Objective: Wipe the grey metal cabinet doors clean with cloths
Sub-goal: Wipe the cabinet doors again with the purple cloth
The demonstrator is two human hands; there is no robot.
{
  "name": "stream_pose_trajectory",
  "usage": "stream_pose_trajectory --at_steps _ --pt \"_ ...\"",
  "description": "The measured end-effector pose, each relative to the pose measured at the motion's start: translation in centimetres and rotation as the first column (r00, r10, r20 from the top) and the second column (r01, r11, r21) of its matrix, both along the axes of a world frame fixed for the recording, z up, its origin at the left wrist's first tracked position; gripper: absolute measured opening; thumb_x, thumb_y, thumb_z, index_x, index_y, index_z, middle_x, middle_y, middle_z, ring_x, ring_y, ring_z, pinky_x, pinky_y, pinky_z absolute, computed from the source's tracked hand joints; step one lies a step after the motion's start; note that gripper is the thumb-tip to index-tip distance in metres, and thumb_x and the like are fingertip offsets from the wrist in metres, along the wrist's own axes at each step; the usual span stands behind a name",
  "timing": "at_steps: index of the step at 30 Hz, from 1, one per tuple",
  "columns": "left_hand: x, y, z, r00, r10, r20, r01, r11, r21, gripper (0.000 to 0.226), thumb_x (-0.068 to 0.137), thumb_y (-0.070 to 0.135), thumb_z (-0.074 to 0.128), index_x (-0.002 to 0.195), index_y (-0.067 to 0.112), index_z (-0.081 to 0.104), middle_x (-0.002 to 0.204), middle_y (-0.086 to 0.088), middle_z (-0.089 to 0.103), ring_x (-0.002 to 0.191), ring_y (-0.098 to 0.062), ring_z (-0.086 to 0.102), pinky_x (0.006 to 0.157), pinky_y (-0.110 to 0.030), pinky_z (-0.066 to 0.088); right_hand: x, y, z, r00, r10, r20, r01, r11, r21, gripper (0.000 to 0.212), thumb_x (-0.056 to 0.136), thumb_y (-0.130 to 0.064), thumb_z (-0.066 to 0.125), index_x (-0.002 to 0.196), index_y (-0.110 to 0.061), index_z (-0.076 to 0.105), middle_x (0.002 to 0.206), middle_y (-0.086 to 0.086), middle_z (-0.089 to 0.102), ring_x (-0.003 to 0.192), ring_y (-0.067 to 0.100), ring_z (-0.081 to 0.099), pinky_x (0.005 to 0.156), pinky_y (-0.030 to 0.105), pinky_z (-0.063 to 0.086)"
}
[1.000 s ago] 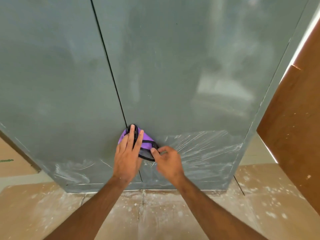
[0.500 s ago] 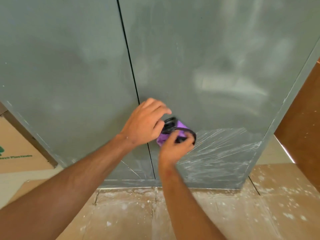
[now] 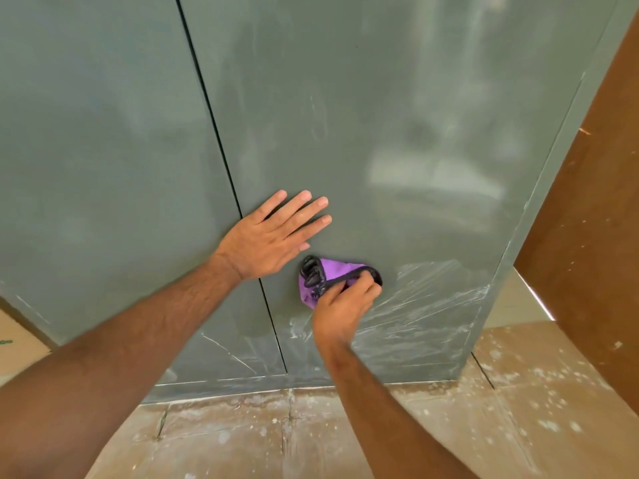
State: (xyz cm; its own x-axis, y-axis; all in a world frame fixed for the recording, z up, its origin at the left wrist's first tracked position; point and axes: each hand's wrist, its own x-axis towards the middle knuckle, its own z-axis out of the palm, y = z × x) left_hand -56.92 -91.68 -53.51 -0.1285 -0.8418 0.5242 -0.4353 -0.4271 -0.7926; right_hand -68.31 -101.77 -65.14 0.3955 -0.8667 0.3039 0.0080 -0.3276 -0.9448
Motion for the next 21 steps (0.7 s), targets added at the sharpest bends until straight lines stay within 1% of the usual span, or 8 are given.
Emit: stream_pose_trajectory --at_steps 4,6,8,10,12,15,19,21 --pt "-0.2 -0.2 -0.1 0.999 -0.003 0.036 0.004 1.000 -0.026 0.061 0.108 0.041 0.046 0.163 0.019 0.032 0.168 -0.007 0.030 0.154 -0.028 0.031 0.124 -0.048 0.030 0.0 -8.8 4.0 0.941 -0.337 0.001 0.295 0.826 0.481 0.032 0.103 -0.003 0.042 0.134 0.005 0.046 0.133 0.030 0.043 0.114 0.050 0.051 0.096 0.050 0.041" --pt "-0.1 -0.1 -0.3 1.000 0.000 0.025 0.000 1.000 -0.010 0.062 0.108 0.042 0.045 0.163 0.019 0.031 0.168 -0.007 0.030 0.153 -0.028 0.031 0.124 -0.049 0.029 0.1 -9.0 5.3 0.939 -0.343 0.017 0.319 0.890 0.326 0.032 0.105 -0.013 0.045 0.133 0.001 0.049 0.133 0.027 0.045 0.112 0.047 0.048 0.095 0.048 0.037" --pt "0.1 -0.2 -0.2 1.000 0.004 0.031 -0.004 1.000 -0.007 0.061 0.108 0.041 0.044 0.163 0.018 0.031 0.168 -0.007 0.030 0.153 -0.029 0.031 0.123 -0.049 0.029 -0.8 -7.3 2.8 0.986 -0.161 0.036 0.164 0.981 -0.102 0.030 0.104 -0.022 0.052 0.129 -0.005 0.054 0.129 0.023 0.047 0.107 0.037 0.043 0.092 0.044 0.033" --pt "0.2 -0.2 -0.2 1.000 -0.006 0.030 0.006 1.000 -0.004 0.061 0.108 0.041 0.044 0.163 0.018 0.031 0.168 -0.008 0.030 0.153 -0.029 0.032 0.123 -0.050 0.029 -3.2 -7.8 -1.8 0.997 0.006 -0.081 -0.029 0.959 -0.281 0.024 0.101 -0.017 0.057 0.123 -0.008 0.055 0.123 0.020 0.047 0.102 0.031 0.041 0.092 0.046 0.035" --pt "0.2 -0.1 -0.2 0.999 -0.009 0.042 0.009 1.000 -0.008 0.061 0.108 0.041 0.044 0.163 0.018 0.031 0.168 -0.008 0.030 0.153 -0.030 0.032 0.123 -0.051 0.029 -4.5 -11.9 -3.9 0.996 -0.015 -0.082 0.001 0.986 -0.168 0.031 0.091 0.003 0.055 0.122 -0.001 0.052 0.122 0.023 0.046 0.104 0.033 0.044 0.097 0.050 0.039" --pt "0.3 -0.3 -0.3 0.999 -0.009 0.051 0.010 1.000 -0.011 0.062 0.108 0.041 0.043 0.163 0.018 0.030 0.169 -0.008 0.028 0.153 -0.031 0.031 0.125 -0.051 0.025 -4.2 -17.3 0.1 0.953 -0.303 -0.001 0.290 0.910 0.297 0.043 0.091 0.008 0.052 0.134 0.008 0.048 0.133 0.034 0.043 0.118 0.049 0.047 0.102 0.046 0.034" --pt "0.5 -0.3 -0.5 0.999 0.004 0.049 -0.004 1.000 -0.003 0.062 0.108 0.041 0.042 0.164 0.018 0.028 0.172 -0.009 0.020 0.157 -0.032 0.022 0.128 -0.052 0.016 -3.8 -14.0 -0.5 0.990 -0.122 -0.072 0.099 0.959 -0.265 0.032 0.105 -0.028 0.054 0.129 -0.007 0.054 0.131 0.022 0.045 0.108 0.032 0.039 0.093 0.044 0.032" --pt "0.7 -0.1 -0.6 0.999 -0.001 0.039 0.001 1.000 0.000 0.063 0.108 0.041 0.043 0.164 0.018 0.028 0.173 -0.009 0.018 0.158 -0.032 0.019 0.128 -0.052 0.015 -5.3 -14.4 -3.3 0.990 -0.051 -0.130 0.007 0.948 -0.317 0.027 0.105 -0.022 0.051 0.127 -0.007 0.053 0.129 0.022 0.044 0.108 0.035 0.042 0.093 0.044 0.034"
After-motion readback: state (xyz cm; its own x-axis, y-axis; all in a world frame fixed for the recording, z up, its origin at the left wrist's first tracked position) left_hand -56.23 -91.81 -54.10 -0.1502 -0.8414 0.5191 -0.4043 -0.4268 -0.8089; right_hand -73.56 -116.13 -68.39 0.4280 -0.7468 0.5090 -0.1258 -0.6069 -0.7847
